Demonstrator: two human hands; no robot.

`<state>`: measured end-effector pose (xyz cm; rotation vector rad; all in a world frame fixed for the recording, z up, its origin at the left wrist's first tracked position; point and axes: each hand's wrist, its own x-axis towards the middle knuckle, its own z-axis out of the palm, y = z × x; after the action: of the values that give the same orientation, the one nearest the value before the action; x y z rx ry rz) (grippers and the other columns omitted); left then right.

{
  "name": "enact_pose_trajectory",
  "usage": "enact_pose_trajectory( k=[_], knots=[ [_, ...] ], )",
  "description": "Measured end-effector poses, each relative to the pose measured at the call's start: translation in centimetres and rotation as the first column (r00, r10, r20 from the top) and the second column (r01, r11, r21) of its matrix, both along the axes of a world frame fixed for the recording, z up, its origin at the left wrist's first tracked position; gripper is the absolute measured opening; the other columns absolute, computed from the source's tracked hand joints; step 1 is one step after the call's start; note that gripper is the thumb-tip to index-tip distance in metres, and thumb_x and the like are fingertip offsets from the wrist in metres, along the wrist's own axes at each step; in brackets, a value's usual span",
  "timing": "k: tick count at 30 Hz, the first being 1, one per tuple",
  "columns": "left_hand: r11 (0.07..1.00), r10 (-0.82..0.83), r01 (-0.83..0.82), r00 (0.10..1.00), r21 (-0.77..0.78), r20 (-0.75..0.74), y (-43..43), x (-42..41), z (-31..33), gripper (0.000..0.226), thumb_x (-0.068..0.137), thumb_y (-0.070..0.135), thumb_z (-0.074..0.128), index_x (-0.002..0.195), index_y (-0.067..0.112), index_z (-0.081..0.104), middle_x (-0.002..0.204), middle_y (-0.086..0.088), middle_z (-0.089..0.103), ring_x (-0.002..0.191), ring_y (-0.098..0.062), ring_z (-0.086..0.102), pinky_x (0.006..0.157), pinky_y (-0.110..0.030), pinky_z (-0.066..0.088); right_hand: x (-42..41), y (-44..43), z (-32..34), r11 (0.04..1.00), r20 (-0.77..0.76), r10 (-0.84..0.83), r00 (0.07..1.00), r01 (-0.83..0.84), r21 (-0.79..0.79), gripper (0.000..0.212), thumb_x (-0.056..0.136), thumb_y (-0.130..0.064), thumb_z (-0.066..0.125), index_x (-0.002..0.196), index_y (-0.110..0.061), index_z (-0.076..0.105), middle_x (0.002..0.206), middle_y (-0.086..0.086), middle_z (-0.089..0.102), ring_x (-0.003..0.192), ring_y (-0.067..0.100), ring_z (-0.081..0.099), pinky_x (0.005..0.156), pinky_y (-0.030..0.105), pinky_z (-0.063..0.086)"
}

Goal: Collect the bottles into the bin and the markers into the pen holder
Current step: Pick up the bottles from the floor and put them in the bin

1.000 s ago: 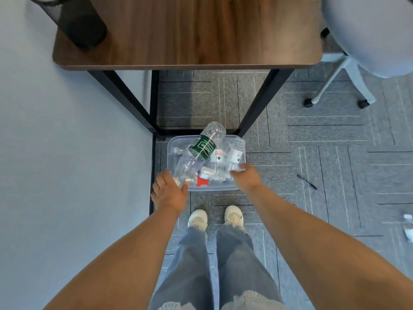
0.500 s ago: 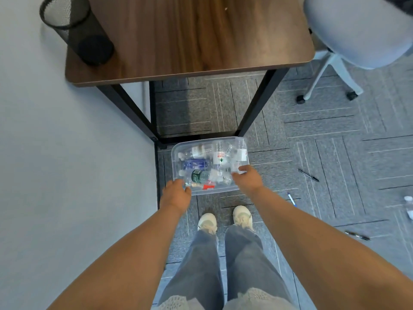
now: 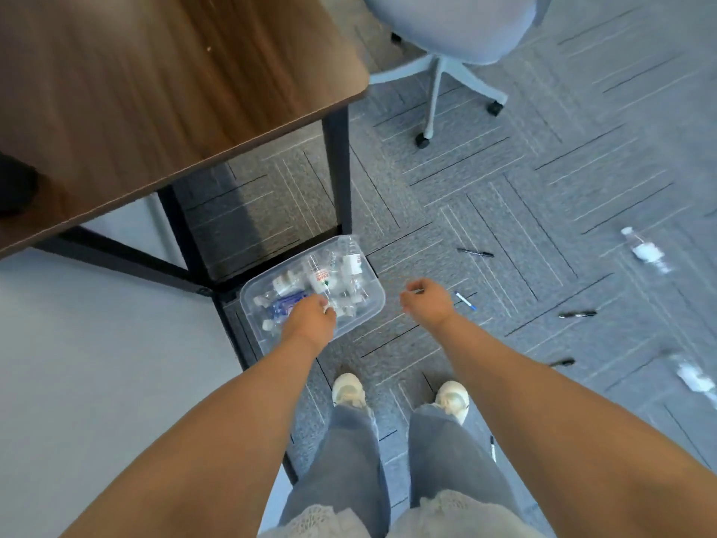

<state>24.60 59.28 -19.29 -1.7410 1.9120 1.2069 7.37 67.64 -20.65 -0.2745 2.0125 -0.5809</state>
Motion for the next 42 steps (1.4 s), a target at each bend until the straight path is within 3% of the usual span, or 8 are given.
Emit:
enact_pose_trajectory(
  k=[5, 12, 17, 22, 27, 31, 35, 42],
  knots=[
    [0.987, -0.157, 0.157, 0.987, -0.019, -0.024, 3.1, -8.6, 0.5, 0.028, 0.093, 0.019, 0.043, 0.116, 0.008, 0.055, 0.122, -0.014, 0.059, 0.108, -0.033, 0.058, 0.093, -0.04, 0.049, -6.2, 6.9, 0.0, 0.98, 0.015, -0.2, 0.98, 0.2, -0.005, 0.025, 0.089, -0.017, 0.054, 0.113, -0.011, 0.054, 0.101, 0.014, 0.065, 0.083, 0.025, 0.059, 0.065, 0.028, 0.046],
    [0.908, -0.416, 0.412, 0.908, -0.074, -0.048, 11.9, -21.7, 1.2, 0.027, 0.096, 0.018, 0.042, 0.117, 0.007, 0.055, 0.123, -0.01, 0.058, 0.109, -0.026, 0.055, 0.084, -0.029, 0.041, -15.1, 19.9, -0.8, 0.883, 0.024, -0.469, 0.883, 0.47, -0.015, 0.01, 0.085, -0.015, 0.056, 0.094, -0.018, 0.053, 0.104, 0.017, 0.068, 0.085, 0.026, 0.061, 0.089, 0.04, 0.052],
    [0.86, -0.51, 0.504, 0.854, -0.078, -0.1, 19.6, -30.7, 1.1, 0.023, 0.095, 0.013, 0.044, 0.112, 0.004, 0.056, 0.102, -0.006, 0.056, 0.088, -0.02, 0.051, 0.075, -0.026, 0.038, -21.0, 29.4, -0.5, 0.809, 0.008, -0.588, 0.809, 0.588, 0.009, 0.01, 0.084, -0.017, 0.056, 0.093, -0.019, 0.054, 0.104, 0.015, 0.069, 0.098, 0.031, 0.065, 0.083, 0.037, 0.052],
    [0.77, -0.638, 0.631, 0.76, -0.096, -0.125, 27.2, -38.7, 0.3, 0.008, 0.093, 0.014, 0.046, 0.089, 0.012, 0.054, 0.091, -0.003, 0.052, 0.082, -0.019, 0.047, 0.075, -0.03, 0.04, -26.3, 38.4, 0.8, 0.725, -0.041, -0.687, 0.726, 0.688, 0.03, 0.015, 0.084, -0.015, 0.056, 0.099, -0.016, 0.059, 0.09, 0.008, 0.064, 0.078, 0.024, 0.059, 0.066, 0.026, 0.05],
    [0.673, -0.74, 0.726, 0.655, -0.141, -0.156, 33.3, -45.3, 1.7, 0.029, 0.092, 0.013, 0.046, 0.067, 0.024, 0.038, 0.084, -0.004, 0.046, 0.077, -0.021, 0.041, 0.072, -0.029, 0.035, -30.8, 45.5, 1.8, 0.647, -0.109, -0.754, 0.648, 0.761, 0.045, 0.022, 0.086, -0.019, 0.056, 0.106, -0.012, 0.062, 0.105, 0.014, 0.069, 0.085, 0.025, 0.06, 0.063, 0.025, 0.045],
    [0.604, -0.797, 0.786, 0.59, -0.132, -0.131, 35.9, -48.9, 2.2, 0.016, 0.094, 0.013, 0.045, 0.096, 0.01, 0.06, 0.102, -0.008, 0.061, 0.094, -0.029, 0.057, 0.082, -0.035, 0.045, -32.9, 47.9, 2.4, 0.616, -0.104, -0.778, 0.619, 0.785, 0.064, 0.025, 0.088, -0.019, 0.055, 0.111, -0.013, 0.06, 0.096, 0.011, 0.069, 0.07, 0.019, 0.055, 0.048, 0.023, 0.035],
    [0.567, -0.824, 0.812, 0.555, -0.141, -0.116, 37.4, -52.6, 1.4, 0.018, 0.093, 0.013, 0.044, 0.101, 0.008, 0.06, 0.105, -0.008, 0.061, 0.093, -0.027, 0.057, 0.084, -0.036, 0.046, -34.6, 49.3, 1.8, 0.564, -0.074, -0.818, 0.57, 0.821, 0.088, 0.026, 0.088, -0.017, 0.054, 0.112, -0.012, 0.059, 0.077, 0.004, 0.063, 0.057, 0.013, 0.05, 0.047, 0.023, 0.036],
    [0.539, -0.841, 0.834, 0.526, -0.119, -0.126, 37.4, -61.7, -0.6, 0.012, 0.092, 0.013, 0.047, 0.094, 0.014, 0.058, 0.1, -0.008, 0.057, 0.09, -0.025, 0.055, 0.082, -0.032, 0.045, -41.5, 49.5, 0.0, 0.494, -0.067, -0.861, 0.504, 0.861, 0.119, 0.027, 0.088, -0.016, 0.05, 0.113, -0.012, 0.059, 0.083, 0.006, 0.063, 0.058, 0.014, 0.051, 0.049, 0.023, 0.039]
  ],
)
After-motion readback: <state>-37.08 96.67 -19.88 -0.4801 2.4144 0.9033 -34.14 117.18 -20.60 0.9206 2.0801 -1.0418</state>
